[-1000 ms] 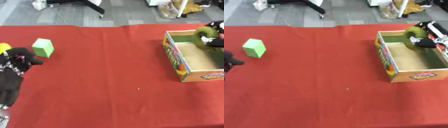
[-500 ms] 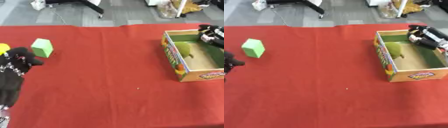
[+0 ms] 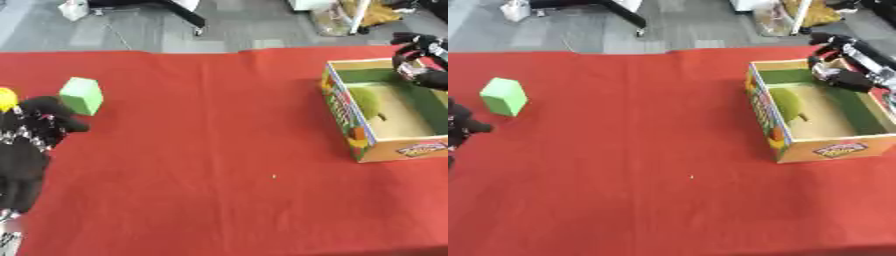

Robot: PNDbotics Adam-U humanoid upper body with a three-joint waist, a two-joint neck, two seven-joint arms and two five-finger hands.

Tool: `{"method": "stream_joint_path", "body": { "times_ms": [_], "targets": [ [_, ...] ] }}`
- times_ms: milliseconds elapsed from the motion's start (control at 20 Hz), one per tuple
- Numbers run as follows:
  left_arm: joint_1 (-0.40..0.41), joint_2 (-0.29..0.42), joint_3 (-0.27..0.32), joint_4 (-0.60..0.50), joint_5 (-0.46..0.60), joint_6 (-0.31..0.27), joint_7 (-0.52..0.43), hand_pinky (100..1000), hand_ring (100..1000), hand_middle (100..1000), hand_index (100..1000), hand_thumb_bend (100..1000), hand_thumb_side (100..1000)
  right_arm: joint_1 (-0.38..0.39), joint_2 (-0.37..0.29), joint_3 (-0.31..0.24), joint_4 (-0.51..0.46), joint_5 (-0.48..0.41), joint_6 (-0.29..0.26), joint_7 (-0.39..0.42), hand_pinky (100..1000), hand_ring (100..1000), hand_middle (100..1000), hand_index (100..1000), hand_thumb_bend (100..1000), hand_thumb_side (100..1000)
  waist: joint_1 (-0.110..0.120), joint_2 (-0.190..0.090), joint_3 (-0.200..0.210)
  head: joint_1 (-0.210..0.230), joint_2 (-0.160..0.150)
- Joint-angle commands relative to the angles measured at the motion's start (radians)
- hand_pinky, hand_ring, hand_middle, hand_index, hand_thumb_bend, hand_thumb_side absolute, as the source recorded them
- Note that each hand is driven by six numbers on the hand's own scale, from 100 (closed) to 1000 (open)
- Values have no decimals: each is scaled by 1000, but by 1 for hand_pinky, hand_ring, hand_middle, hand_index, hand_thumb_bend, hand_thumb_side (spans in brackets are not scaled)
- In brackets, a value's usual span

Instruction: Pick up the objects with one hand, pass them to the other hand, and then place them into the box on the other side of the table.

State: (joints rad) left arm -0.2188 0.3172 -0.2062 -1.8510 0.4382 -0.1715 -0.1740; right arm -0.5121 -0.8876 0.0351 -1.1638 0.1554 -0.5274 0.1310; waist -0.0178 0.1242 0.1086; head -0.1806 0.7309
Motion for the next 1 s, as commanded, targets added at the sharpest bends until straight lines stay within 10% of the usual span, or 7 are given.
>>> {"method": "stream_joint_path", "body": {
  "times_ms": [50,300,400,700,1000],
  "targets": [
    [-8,7,14,-4,-18,-1,23,685,576,596,748,220,894,17,-64,-23,-194,-119,-18,-46,709,684,785,962,100,461,5,-7,-5,7,0],
    [-24,35,28,-1,-63,4,48,679,570,591,746,175,877,115,-59,-38,-632,-245,-38,-72,689,635,740,921,100,100,6,-6,-17,25,-5],
    [-38,69,40,-4,-105,13,58,677,566,590,748,132,865,152,-46,-35,-785,-249,-64,-79,698,642,742,913,100,100,8,-6,-21,35,-8],
    [-113,259,100,3,-349,89,91,689,591,622,781,100,749,177,18,47,-835,-228,-297,7,701,637,735,905,100,100,16,-16,-32,67,-10],
    [-245,498,83,54,-758,160,-29,755,696,730,867,100,552,190,82,113,-836,-286,-354,127,692,623,722,903,100,120,21,-27,-48,109,-2]
  ]
}}
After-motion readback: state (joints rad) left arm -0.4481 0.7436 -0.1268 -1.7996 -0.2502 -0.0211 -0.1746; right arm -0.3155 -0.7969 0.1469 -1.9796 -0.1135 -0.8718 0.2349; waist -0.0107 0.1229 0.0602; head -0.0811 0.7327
